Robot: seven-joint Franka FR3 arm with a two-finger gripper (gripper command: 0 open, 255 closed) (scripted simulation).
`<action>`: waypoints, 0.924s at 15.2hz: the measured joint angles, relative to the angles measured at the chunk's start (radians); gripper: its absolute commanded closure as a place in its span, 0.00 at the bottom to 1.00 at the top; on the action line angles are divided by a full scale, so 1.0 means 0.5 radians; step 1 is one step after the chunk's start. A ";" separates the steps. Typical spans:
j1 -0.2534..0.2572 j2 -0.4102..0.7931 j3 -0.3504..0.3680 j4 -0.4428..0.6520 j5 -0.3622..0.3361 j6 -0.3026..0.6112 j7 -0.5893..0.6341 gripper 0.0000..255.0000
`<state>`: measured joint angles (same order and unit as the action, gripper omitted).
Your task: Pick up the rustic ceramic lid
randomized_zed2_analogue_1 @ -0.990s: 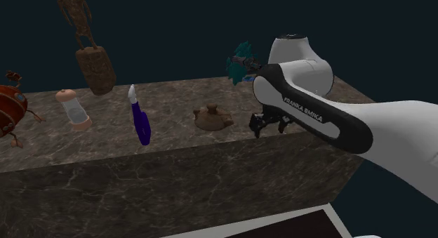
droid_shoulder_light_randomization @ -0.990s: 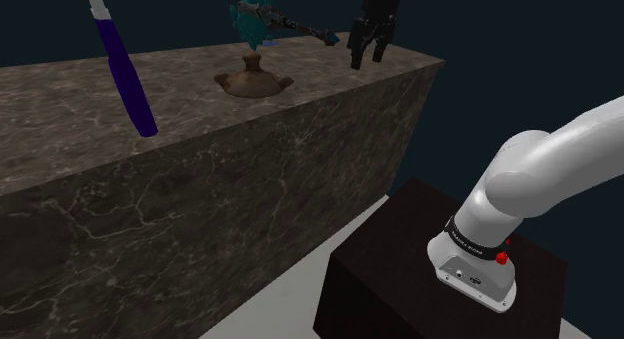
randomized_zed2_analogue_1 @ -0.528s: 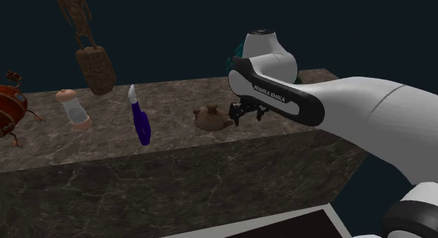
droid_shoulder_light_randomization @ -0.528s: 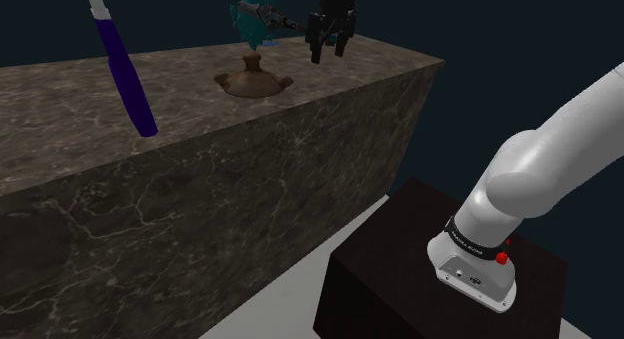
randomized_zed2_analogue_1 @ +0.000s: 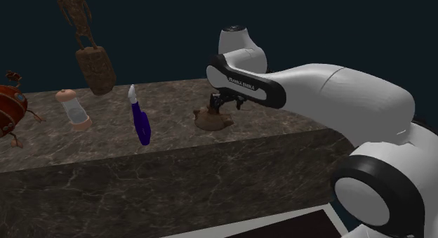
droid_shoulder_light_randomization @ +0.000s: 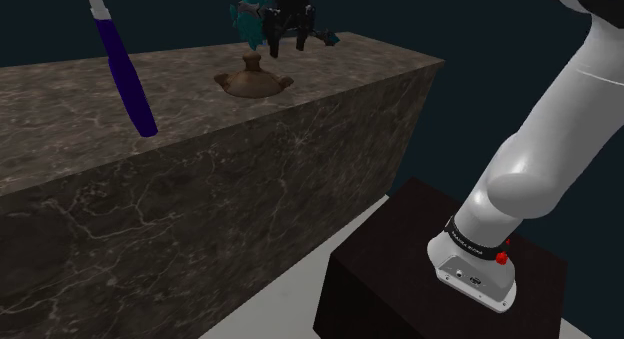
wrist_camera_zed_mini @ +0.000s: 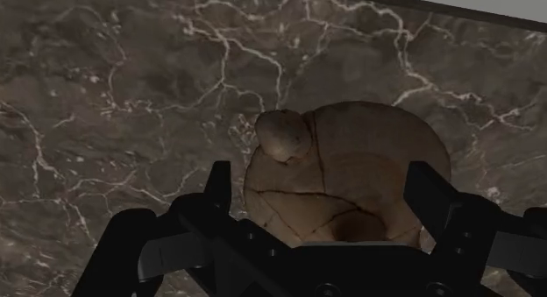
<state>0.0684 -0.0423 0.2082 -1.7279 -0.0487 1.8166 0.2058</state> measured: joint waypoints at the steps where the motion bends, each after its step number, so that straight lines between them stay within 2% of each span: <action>1: 0.009 0.074 0.011 0.093 -0.022 -0.008 0.013 0.00; 7: 0.100 0.520 0.064 0.657 -0.173 -0.065 0.102 0.00; 9: 0.111 0.566 0.066 0.686 -0.189 -0.042 0.112 0.00; 14: 0.105 0.553 0.064 0.535 -0.192 0.099 0.125 0.00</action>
<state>0.1210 0.2343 0.2402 -1.4605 -0.1445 1.8659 0.2682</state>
